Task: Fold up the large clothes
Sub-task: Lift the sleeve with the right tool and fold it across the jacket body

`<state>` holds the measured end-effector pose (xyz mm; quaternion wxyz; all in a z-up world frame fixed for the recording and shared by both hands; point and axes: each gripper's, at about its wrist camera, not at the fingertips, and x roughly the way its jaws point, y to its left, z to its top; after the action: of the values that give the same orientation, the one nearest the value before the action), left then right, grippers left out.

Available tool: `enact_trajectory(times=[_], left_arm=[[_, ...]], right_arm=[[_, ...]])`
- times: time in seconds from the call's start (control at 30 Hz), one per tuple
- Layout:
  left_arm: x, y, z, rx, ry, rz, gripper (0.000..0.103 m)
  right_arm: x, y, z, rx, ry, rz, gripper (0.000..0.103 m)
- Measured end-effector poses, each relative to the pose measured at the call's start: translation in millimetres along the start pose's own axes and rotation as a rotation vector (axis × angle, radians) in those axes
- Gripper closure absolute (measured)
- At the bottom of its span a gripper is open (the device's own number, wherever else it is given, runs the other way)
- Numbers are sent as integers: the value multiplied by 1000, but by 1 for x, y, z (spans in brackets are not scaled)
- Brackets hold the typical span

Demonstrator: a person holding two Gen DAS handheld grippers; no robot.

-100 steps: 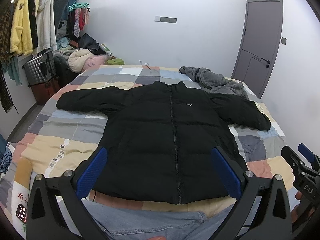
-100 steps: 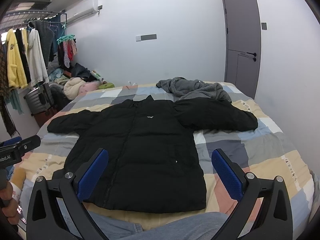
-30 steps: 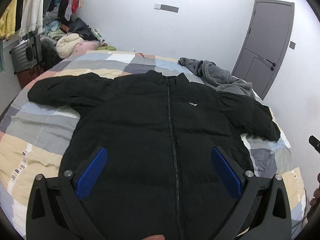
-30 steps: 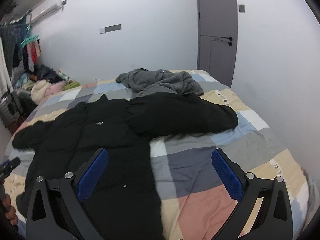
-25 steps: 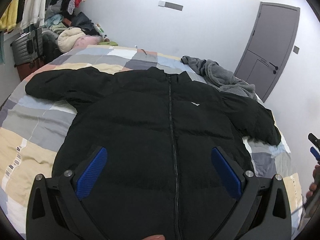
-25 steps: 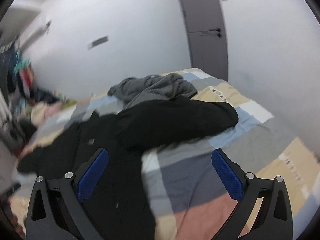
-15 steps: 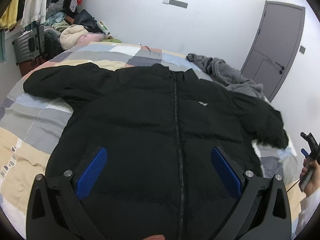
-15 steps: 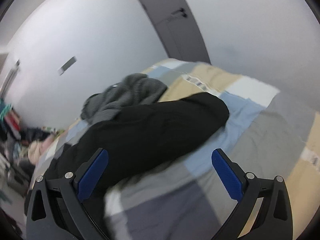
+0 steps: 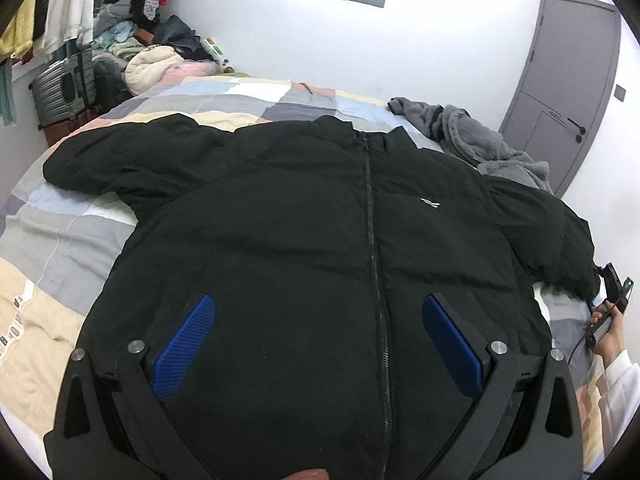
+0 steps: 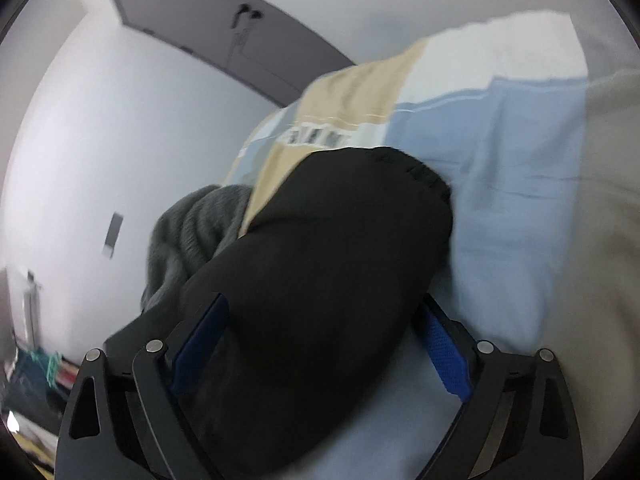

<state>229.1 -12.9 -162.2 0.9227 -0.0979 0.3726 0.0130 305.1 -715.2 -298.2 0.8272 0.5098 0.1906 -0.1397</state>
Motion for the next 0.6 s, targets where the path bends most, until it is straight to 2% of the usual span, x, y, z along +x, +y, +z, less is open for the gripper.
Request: enact_trajectory(times=[0.13, 0.2, 0.33, 0.43, 0.47, 0.5, 0.53, 0.6], left_arm=[[12, 6, 0, -7, 11, 22, 0], [20, 6, 0, -3, 33, 25, 0], [33, 9, -5, 20, 42, 75, 0], [35, 13, -4, 14, 50, 66, 0], [33, 15, -4, 17, 45, 64, 0], [31, 15, -4, 24, 37, 68, 0], [28, 16, -4, 32, 27, 71, 0], [24, 18, -4, 43, 21, 59, 0]], right_arm=[[11, 3, 11, -2, -40, 29, 10], [19, 7, 16, -29, -22, 52, 16], [28, 20, 18, -114, -13, 82, 16], [30, 25, 19, -108, -29, 86, 21], [30, 27, 20, -104, -22, 86, 33], [30, 30, 21, -112, -10, 61, 62], [29, 33, 22, -110, 5, 28, 75], [20, 37, 25, -105, 18, 10, 86]])
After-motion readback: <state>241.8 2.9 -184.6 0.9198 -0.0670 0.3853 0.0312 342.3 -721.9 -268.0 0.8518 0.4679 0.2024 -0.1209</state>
